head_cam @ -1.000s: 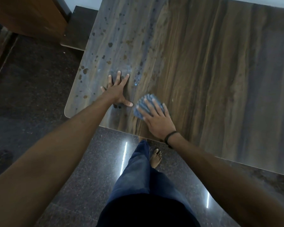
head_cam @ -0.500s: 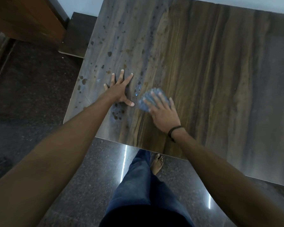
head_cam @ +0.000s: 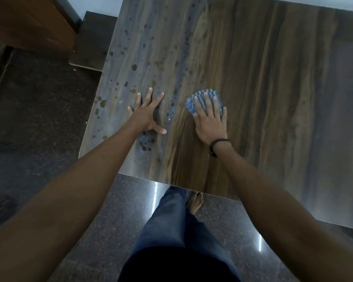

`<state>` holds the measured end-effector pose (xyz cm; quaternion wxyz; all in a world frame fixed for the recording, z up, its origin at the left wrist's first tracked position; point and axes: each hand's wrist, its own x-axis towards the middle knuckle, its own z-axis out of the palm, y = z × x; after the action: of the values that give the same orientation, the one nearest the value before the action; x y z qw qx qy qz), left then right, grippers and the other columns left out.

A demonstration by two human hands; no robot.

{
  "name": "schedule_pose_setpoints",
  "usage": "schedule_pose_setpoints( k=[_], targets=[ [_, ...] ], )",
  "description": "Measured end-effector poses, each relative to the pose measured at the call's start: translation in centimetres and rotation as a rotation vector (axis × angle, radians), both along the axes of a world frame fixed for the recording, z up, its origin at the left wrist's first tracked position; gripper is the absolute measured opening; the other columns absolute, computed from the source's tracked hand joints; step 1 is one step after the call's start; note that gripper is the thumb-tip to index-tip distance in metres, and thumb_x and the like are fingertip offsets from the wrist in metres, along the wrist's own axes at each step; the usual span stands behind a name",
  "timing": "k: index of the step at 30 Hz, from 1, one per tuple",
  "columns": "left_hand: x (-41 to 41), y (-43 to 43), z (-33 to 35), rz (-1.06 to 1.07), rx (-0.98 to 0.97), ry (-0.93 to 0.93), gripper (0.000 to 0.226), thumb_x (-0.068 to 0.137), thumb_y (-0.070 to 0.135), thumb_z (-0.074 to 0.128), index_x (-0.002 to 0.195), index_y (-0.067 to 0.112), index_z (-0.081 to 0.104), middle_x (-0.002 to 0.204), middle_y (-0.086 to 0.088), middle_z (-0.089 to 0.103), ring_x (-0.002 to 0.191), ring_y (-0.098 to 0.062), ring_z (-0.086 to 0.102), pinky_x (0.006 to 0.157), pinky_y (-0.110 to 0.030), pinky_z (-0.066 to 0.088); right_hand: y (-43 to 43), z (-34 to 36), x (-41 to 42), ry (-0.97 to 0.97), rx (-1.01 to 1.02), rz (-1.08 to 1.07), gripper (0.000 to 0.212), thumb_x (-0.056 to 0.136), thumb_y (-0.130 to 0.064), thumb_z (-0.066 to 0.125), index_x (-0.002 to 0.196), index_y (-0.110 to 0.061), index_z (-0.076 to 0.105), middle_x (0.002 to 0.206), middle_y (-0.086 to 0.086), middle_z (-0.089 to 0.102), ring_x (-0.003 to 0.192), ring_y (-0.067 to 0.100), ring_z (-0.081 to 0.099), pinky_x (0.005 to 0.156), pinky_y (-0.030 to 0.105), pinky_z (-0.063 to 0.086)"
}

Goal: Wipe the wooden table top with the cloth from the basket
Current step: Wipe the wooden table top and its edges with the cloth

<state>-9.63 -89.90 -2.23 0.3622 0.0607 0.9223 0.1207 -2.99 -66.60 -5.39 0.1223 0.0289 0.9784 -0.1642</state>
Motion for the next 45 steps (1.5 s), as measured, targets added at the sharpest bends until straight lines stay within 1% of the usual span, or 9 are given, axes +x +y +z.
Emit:
schedule_pose_setpoints(
  k=[6,13,19,23,26,31,36,42,45],
  targets=[
    [-0.2,0.1,-0.1,-0.02,-0.022,0.003,0.144,0.054,0.055,0.091,0.154,0.049,-0.012,0.16,0.009,-0.035,0.148,-0.034,-0.028,0.112,-0.075,0.001,-0.3,-0.1,6.7,0.027,0.034,0.352,0.056,0.105,-0.041,0.021,0.16,-0.035,0.015,0.169,-0.003,0.011,0.156,0.024,0.003,0.122,0.058,0.015],
    [-1.5,0.9,-0.1,-0.024,-0.025,-0.057,0.144,0.056,0.063,0.087,0.151,0.05,-0.02,0.156,0.009,-0.041,0.144,-0.035,-0.035,0.108,-0.077,-0.002,0.5,0.5,-4.1,-0.034,-0.043,-0.052,0.053,0.109,-0.04,0.022,0.16,-0.039,0.009,0.169,-0.006,-0.003,0.155,0.02,-0.009,0.124,0.055,-0.001],
    [-5.1,1.9,0.4,-0.059,-0.041,-0.077,0.148,0.053,0.063,0.089,0.148,0.053,-0.024,0.151,0.01,-0.049,0.142,-0.033,-0.04,0.107,-0.078,-0.005,-1.1,0.4,1.3,-0.001,-0.027,0.139,0.054,0.108,-0.035,0.029,0.16,-0.037,0.016,0.169,-0.004,0.006,0.156,0.022,-0.002,0.123,0.053,0.007],
    [-4.9,1.5,0.1,-0.05,0.001,-0.052,0.147,0.052,0.059,0.091,0.149,0.054,-0.02,0.153,0.011,-0.045,0.142,-0.033,-0.039,0.107,-0.079,-0.006,1.0,0.2,-6.5,0.003,-0.018,-0.015,0.054,0.108,-0.037,0.025,0.16,-0.04,0.012,0.17,-0.005,0.002,0.156,0.021,-0.004,0.124,0.056,0.005],
    [-4.7,1.4,-0.1,-0.05,0.0,-0.043,0.147,0.052,0.059,0.091,0.15,0.054,-0.019,0.154,0.012,-0.044,0.143,-0.033,-0.038,0.107,-0.08,-0.006,0.3,0.3,-7.2,-0.009,-0.041,-0.078,0.053,0.109,-0.037,0.024,0.16,-0.039,0.011,0.17,-0.005,-0.002,0.155,0.021,-0.007,0.124,0.055,0.001],
    [-5.7,1.3,-0.4,-0.048,0.01,-0.02,0.138,0.058,0.067,0.084,0.152,0.052,-0.016,0.156,0.01,-0.041,0.144,-0.032,-0.036,0.11,-0.077,-0.005,1.5,-0.2,-3.2,0.056,0.028,0.235,0.053,0.108,-0.037,0.031,0.159,-0.04,0.019,0.168,-0.005,0.013,0.156,0.022,0.007,0.123,0.056,0.014],
    [-9.5,1.0,0.1,-0.028,0.039,0.035,0.134,0.062,0.067,0.082,0.153,0.049,-0.014,0.159,0.008,-0.036,0.145,-0.032,-0.034,0.111,-0.075,-0.006,3.5,0.4,-13.6,-0.017,-0.035,-0.096,0.053,0.108,-0.038,0.024,0.16,-0.039,0.011,0.17,-0.004,0.0,0.156,0.022,-0.005,0.124,0.056,0.001],
    [-15.6,1.4,1.1,-0.045,0.001,0.063,0.135,0.062,0.063,0.084,0.154,0.048,-0.014,0.159,0.007,-0.037,0.146,-0.034,-0.033,0.112,-0.074,-0.004,1.4,-0.5,-8.0,0.083,0.064,0.313,0.053,0.107,-0.039,0.029,0.159,-0.038,0.019,0.168,-0.006,0.014,0.156,0.021,0.006,0.122,0.054,0.015],
    [-18.0,1.8,1.1,-0.087,-0.018,0.072,0.136,0.062,0.063,0.084,0.153,0.049,-0.015,0.159,0.007,-0.038,0.146,-0.034,-0.033,0.112,-0.075,-0.003,3.3,-0.2,-14.3,0.058,0.049,0.164,0.052,0.107,-0.039,0.027,0.158,-0.044,0.017,0.169,-0.009,0.01,0.155,0.019,0.005,0.123,0.053,0.011]
  ],
)
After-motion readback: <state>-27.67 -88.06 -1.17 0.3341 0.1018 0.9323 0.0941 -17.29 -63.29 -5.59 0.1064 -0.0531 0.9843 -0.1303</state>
